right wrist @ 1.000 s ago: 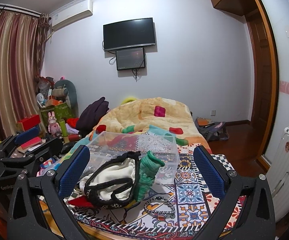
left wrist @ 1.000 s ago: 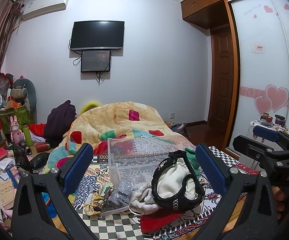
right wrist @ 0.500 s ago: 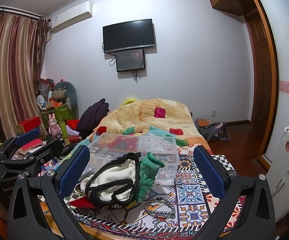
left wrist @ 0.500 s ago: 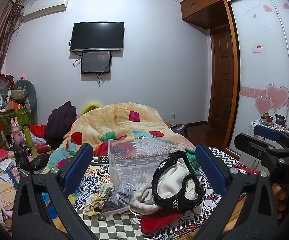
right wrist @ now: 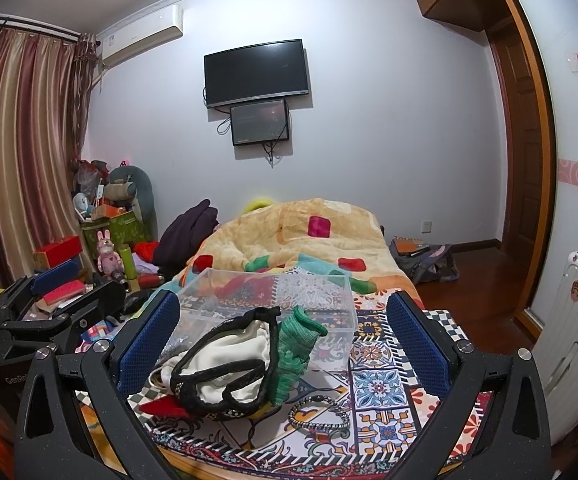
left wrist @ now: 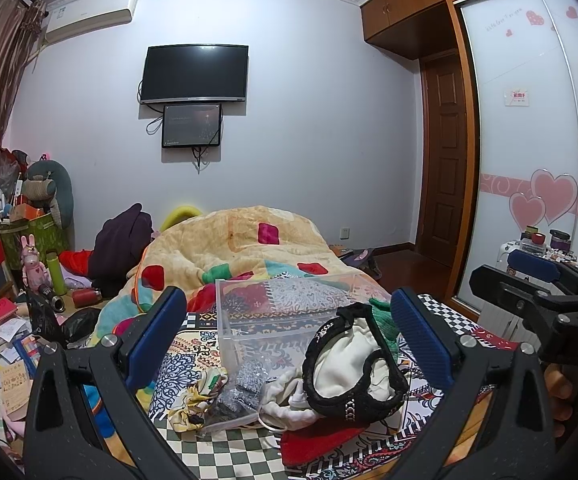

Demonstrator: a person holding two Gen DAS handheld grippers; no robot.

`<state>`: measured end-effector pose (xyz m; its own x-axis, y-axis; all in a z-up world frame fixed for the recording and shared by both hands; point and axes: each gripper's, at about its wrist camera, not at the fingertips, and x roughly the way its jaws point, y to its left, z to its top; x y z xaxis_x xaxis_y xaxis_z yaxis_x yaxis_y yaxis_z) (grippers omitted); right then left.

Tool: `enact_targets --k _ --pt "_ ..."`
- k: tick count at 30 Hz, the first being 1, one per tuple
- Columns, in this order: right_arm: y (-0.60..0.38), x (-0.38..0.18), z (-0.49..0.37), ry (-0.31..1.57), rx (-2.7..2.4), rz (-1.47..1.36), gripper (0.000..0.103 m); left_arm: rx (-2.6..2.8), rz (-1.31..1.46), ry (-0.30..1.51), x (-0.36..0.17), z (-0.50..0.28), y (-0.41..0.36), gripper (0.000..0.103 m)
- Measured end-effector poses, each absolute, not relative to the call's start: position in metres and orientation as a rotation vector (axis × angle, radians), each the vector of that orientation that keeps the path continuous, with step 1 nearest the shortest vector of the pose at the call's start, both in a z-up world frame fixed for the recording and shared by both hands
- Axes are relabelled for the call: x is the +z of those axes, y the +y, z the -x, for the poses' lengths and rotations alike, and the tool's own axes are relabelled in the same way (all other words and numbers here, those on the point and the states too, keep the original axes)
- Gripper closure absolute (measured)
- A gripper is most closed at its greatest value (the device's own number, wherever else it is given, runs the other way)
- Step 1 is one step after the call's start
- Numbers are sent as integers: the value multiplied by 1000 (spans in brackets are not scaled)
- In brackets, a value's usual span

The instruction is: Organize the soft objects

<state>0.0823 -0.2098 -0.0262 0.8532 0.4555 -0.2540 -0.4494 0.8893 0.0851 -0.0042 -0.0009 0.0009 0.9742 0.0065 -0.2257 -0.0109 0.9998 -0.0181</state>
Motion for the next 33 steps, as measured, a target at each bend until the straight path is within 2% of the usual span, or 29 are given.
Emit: enact_targets --k 14,24,26,29,33 --pt "-208 -28 -82 274 503 -16 0 0 20 232 2 3 -5 0" --pt "-205 -47 -96 380 511 10 1 -28 7 313 -11 -5 3 0" --pt "-205 -55 -100 416 511 15 5 -23 -4 336 -17 -7 6 2" --pt "-206 -66 -108 481 522 15 17 -10 -29 392 -29 -14 12 17" --pt "-206 -77 -119 550 514 22 32 11 -25 473 -46 -29 24 21"
